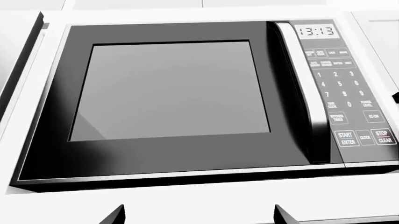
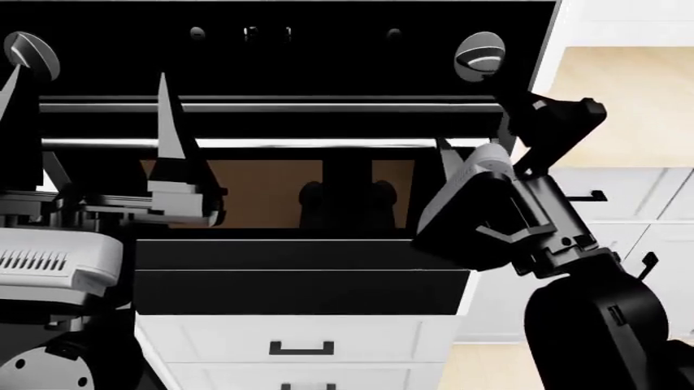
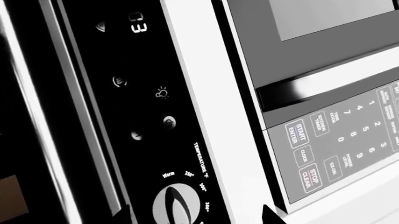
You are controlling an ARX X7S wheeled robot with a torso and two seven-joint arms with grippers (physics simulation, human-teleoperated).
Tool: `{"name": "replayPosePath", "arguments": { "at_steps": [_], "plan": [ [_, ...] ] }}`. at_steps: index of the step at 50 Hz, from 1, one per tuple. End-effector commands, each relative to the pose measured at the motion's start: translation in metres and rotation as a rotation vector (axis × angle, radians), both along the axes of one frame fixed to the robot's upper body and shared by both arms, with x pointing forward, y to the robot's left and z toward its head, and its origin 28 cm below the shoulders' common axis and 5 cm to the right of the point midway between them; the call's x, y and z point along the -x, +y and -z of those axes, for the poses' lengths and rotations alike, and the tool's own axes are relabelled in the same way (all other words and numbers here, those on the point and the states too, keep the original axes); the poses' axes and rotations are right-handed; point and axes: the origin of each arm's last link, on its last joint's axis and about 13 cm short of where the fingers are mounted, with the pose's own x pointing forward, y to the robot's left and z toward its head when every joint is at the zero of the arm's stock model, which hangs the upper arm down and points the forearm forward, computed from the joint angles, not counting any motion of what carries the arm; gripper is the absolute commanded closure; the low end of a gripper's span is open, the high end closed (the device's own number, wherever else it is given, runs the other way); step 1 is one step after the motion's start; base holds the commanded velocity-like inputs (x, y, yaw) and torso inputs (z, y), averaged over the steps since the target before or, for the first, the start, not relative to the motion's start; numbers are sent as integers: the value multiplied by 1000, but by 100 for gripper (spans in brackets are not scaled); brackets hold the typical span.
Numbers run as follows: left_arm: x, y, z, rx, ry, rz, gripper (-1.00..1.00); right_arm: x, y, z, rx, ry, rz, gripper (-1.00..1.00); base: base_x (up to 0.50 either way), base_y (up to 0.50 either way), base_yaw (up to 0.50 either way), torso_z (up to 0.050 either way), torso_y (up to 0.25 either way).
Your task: Preheat the oven by turning the temperature knob.
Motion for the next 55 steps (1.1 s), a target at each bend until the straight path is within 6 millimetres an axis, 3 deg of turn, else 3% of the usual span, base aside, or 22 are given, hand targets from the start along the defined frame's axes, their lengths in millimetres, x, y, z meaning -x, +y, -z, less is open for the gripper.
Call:
{"name": "replayPosePath", "arguments": {
  "at_steps": [1, 9, 23, 55],
  "plan": [
    [0, 0, 0, 0, 0, 1, -100, -3, 0, 4, 11, 42, -8, -100, 0, 0, 0, 0, 0],
    [0, 0, 0, 2, 2, 3, -100, -4, -2, 1, 20, 35, 0, -100, 0, 0, 0, 0, 0],
    [1, 0, -2, 9, 3, 6, -100, -12, -13, -27, 47, -25, 76, -100, 0, 0, 0, 0, 0],
    [2, 0, -3, 12, 0, 12, -100, -36, -9, -18, 40, 35, 66, -100, 0, 0, 0, 0, 0]
  ]
}}
